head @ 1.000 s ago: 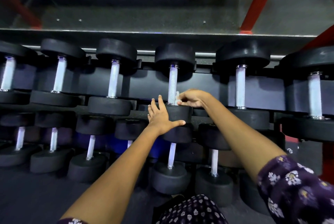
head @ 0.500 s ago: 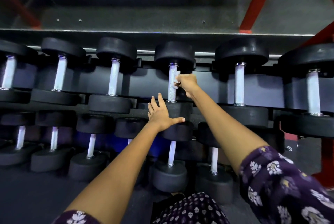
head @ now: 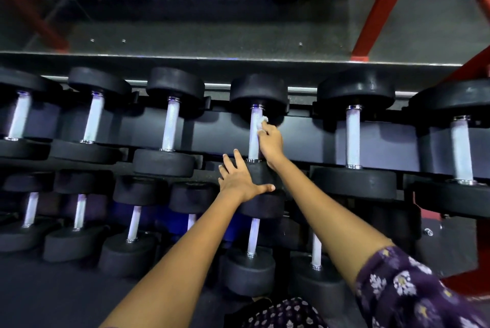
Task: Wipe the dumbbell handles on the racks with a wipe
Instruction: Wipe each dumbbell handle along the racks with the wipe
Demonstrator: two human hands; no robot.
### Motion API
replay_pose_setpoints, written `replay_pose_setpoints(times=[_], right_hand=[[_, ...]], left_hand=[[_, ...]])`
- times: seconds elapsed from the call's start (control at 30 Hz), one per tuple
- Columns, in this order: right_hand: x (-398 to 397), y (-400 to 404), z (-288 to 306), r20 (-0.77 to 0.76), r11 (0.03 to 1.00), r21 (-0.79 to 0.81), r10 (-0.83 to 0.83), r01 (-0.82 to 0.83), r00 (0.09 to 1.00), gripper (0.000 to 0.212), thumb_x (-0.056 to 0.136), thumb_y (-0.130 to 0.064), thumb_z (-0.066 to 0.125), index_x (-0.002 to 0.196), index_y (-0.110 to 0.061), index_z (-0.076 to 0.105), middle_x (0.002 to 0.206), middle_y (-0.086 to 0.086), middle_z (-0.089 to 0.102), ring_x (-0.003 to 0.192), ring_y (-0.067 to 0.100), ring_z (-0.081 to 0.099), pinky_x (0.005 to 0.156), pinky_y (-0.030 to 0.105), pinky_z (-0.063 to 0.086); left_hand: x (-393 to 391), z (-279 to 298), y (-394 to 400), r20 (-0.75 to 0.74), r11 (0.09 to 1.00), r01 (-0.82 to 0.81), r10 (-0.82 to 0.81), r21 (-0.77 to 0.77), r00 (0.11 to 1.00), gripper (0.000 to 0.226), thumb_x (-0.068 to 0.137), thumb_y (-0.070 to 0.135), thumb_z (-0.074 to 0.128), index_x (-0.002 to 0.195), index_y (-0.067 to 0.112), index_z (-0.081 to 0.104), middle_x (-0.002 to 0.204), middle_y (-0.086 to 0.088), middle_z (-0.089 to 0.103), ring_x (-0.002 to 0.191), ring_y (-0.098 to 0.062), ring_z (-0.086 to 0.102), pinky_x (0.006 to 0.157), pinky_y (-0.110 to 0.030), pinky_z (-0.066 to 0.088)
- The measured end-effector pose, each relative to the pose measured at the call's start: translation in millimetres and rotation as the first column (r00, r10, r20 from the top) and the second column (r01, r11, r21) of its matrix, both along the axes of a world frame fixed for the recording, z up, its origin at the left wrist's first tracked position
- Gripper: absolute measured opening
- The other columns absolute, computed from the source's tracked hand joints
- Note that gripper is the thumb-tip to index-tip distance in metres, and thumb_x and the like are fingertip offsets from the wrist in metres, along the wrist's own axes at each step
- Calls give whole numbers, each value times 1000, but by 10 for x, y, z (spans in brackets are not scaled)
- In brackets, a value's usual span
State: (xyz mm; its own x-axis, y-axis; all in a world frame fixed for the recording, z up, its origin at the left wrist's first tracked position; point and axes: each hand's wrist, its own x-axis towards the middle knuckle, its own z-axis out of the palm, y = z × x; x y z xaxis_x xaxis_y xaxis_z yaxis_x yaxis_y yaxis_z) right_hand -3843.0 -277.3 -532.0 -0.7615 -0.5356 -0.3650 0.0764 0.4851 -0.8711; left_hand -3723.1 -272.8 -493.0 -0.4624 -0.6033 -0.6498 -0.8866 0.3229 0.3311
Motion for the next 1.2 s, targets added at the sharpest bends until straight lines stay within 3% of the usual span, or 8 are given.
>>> replay_pose_setpoints(times=[0.13, 0.23, 0.37, 0.53, 0.67, 0.83, 0.97, 1.2], right_hand=[[-188, -326, -33, 135, 997, -43, -62, 69, 989, 39, 91, -14, 47, 130, -12, 53, 101, 5, 55, 92, 16, 45, 81, 27, 35], [-244, -433, -72, 241, 987, -64, -127, 146, 962, 12, 87, -11, 49, 88, -15, 60, 82, 2, 52, 79, 15, 46, 71, 28, 37], [-222, -336, -66, 384, 928, -195, -226, 318, 895, 36, 98, -27, 44, 66, -16, 54, 56, -4, 46, 50, 2, 40, 49, 17, 34], [-337, -424, -15, 606, 891, -206, -207, 404, 768, 27, 92, -1, 46, 69, -8, 59, 45, 0, 61, 37, 11, 50, 42, 22, 38], [-342, -367, -93, 453, 887, -168, -318, 430, 833, 36, 93, -19, 55, 58, -16, 54, 37, -12, 48, 30, -2, 34, 33, 12, 25], [-389, -453, -82, 465, 862, -128, -384, 490, 798, 33, 91, -8, 54, 59, -17, 53, 58, 5, 46, 45, 15, 41, 37, 18, 26], [-320, -398, -18, 88, 911, -143, -377, 386, 922, 34, 84, -9, 64, 50, -9, 60, 53, 5, 46, 55, 13, 40, 49, 25, 32], [-103, -442, 51, -408, 944, -220, -318, 246, 856, 8, 77, 2, 66, 78, 5, 73, 79, 21, 63, 72, 27, 58, 64, 9, 35]], left_hand=[[-3, -27, -13, -17, 1000, -11, 11, 5, 1000, 136, 70, 59, 76, 149, 13, -25, 157, -19, -23, 146, -40, -11, 118, -50, 9], [8, -31, -23, -34, 1000, -12, 12, 2, 999, 137, 69, 59, 77, 149, 13, -24, 157, -19, -22, 146, -40, -10, 118, -51, 10], [16, -34, -5, -41, 1000, -1, 1, 0, 999, 135, 70, 59, 77, 150, 13, -23, 157, -19, -21, 146, -41, -10, 118, -51, 10], [16, -45, -21, -47, 1000, -2, 2, -6, 999, 135, 70, 60, 76, 150, 14, -22, 157, -19, -21, 146, -40, -10, 118, -50, 10], [14, -49, -13, -48, 1000, -2, 2, -5, 999, 135, 69, 60, 76, 151, 14, -21, 157, -18, -21, 146, -40, -10, 118, -50, 9], [21, -43, -25, -52, 1000, -3, 3, -2, 999, 134, 70, 60, 76, 151, 14, -21, 158, -18, -21, 146, -40, -10, 118, -50, 9], [17, -29, -28, -46, 1000, -1, 0, -13, 999, 134, 70, 60, 76, 151, 14, -20, 158, -19, -19, 146, -41, -8, 118, -50, 10], [6, -30, -36, -42, 1000, -6, 6, -4, 999, 133, 70, 60, 76, 151, 15, -20, 158, -17, -20, 146, -40, -8, 118, -50, 10]])
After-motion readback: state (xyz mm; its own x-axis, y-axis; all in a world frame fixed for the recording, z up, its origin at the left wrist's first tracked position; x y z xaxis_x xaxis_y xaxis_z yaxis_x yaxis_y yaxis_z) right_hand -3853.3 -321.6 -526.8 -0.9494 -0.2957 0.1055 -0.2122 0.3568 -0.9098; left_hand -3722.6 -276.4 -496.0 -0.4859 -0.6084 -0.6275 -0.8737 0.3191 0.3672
